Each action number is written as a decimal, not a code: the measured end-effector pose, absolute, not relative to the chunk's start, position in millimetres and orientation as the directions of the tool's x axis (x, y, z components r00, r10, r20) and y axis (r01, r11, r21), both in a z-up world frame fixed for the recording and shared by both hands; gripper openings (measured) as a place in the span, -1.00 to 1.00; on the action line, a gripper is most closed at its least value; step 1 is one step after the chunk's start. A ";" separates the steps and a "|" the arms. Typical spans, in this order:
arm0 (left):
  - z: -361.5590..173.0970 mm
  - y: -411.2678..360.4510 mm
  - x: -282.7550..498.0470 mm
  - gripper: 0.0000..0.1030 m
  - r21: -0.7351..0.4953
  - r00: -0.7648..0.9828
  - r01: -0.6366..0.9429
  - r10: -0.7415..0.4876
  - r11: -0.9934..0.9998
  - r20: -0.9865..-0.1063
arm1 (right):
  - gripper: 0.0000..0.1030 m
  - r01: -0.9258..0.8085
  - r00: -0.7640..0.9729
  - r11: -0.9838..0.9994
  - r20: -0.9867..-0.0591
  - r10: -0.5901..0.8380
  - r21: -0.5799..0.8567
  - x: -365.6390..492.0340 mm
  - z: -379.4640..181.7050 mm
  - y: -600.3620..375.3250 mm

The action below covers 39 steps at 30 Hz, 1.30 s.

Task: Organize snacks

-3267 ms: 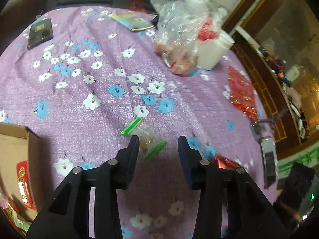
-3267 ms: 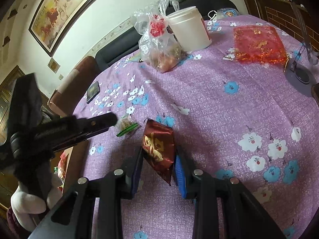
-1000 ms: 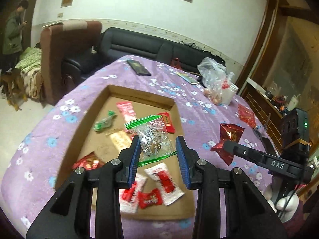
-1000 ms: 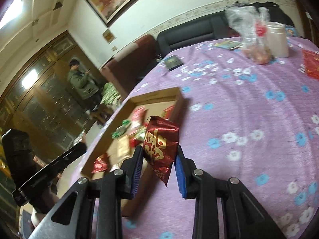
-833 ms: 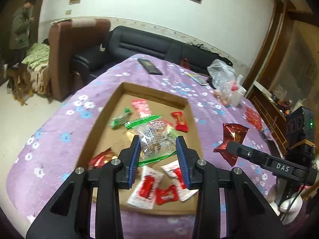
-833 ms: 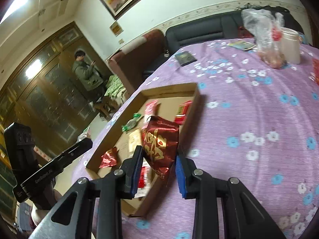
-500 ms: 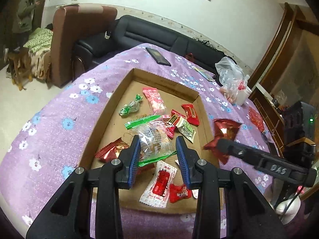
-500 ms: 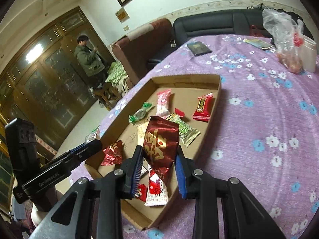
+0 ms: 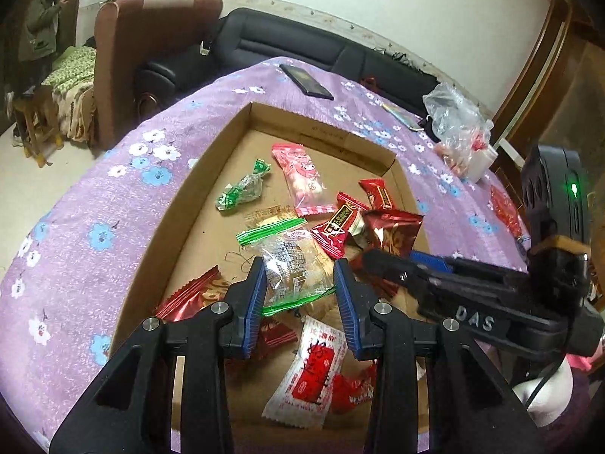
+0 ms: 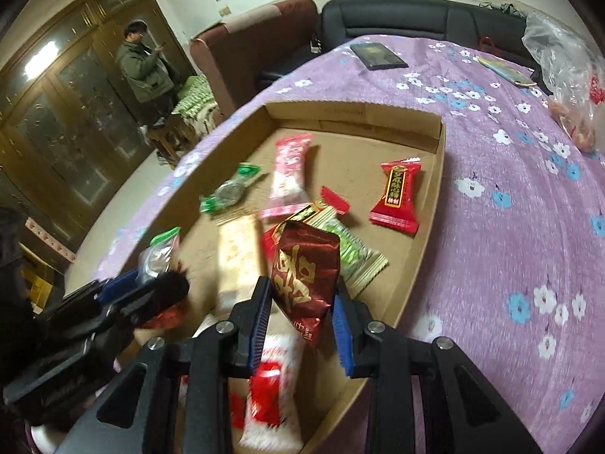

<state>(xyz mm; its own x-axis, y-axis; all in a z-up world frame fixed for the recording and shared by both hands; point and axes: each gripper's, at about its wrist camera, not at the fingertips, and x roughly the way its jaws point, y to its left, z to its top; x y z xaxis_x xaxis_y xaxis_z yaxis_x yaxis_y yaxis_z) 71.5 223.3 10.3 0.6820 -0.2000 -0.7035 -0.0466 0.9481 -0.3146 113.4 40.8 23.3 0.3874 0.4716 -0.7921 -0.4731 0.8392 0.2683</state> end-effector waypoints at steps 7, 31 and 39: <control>3.6 224.9 84.0 -0.31 -0.284 0.660 -0.108 -0.145 0.953 -0.737 | -0.33 -0.457 0.424 0.861 -0.797 0.430 0.221 131.3 23.7 44.6; 35.3 223.2 47.9 -0.23 -0.295 0.713 -0.112 -0.130 0.949 -0.689 | 0.05 -0.492 0.422 0.821 -0.746 0.515 0.289 92.6 41.8 30.5; 64.7 215.4 15.7 -0.23 -0.252 0.802 -0.113 -0.062 0.961 -0.594 | 0.21 -0.461 0.497 0.834 -0.691 0.525 0.302 60.0 59.4 5.4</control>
<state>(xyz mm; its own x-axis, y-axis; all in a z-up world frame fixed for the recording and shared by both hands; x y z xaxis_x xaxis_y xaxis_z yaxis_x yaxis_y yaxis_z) 15.7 215.4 64.7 0.8017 -0.0620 -0.5945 -0.1125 0.9611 -0.2521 60.0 5.4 59.4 0.4970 0.5250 -0.6909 -0.4610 0.8343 0.3023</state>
